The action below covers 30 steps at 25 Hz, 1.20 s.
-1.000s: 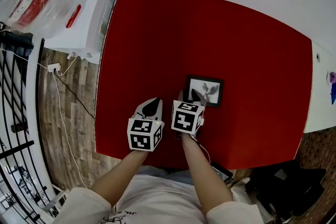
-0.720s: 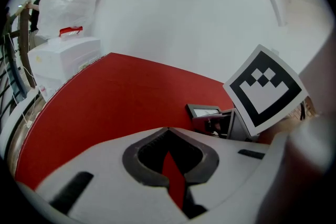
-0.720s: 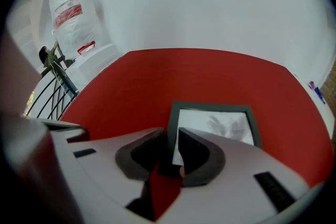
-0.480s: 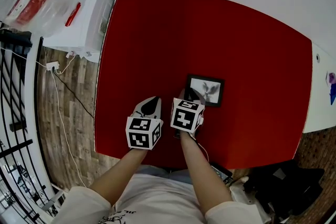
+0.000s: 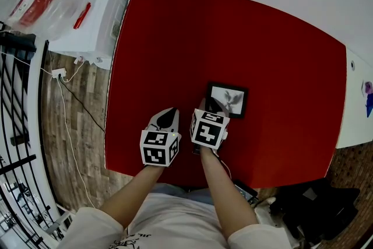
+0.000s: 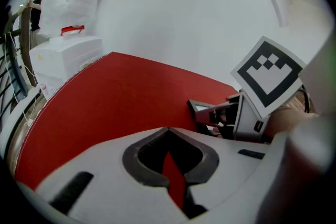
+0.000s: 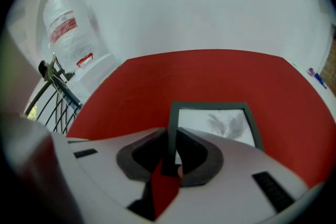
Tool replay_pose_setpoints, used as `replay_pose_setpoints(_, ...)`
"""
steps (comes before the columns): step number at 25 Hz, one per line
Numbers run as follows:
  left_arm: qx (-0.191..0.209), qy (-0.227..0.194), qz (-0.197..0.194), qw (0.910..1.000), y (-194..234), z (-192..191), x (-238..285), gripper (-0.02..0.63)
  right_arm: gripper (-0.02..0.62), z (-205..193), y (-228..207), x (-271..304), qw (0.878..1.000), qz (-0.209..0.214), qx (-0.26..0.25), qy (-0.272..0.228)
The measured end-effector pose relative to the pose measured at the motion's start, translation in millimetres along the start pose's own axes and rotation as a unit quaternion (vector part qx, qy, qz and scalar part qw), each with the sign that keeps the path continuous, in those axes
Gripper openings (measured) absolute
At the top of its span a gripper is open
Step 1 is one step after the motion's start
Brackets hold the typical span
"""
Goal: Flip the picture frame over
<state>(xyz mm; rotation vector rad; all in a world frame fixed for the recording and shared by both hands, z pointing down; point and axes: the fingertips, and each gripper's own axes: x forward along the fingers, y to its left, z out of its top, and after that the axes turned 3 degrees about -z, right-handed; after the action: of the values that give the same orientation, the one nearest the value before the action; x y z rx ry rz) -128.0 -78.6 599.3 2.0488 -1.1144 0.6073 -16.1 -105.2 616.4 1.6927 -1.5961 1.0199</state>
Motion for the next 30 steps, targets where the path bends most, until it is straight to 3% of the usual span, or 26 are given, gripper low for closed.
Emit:
replay_pose_setpoints(9,0.001,-0.001,0.0,1.0,-5,0,-1,-0.008,0.066,24,10,-33,0.995,0.079,0.061,-0.022)
replay_pose_setpoints(17,0.003,-0.001,-0.002,1.0,-13,-1,1,-0.008,0.066,39,13,-56,0.977,0.166,0.132,-0.026)
replay_pose_setpoints(24,0.004,-0.004,-0.003,1.0,-21,1,1,-0.008,0.066,54,14,-74,0.944,0.26,0.197,-0.044)
replay_pose_setpoints(30,0.006,-0.005,-0.004,1.0,-28,1,1,-0.008,0.066,65,12,-86,0.896,0.363,0.252,-0.046)
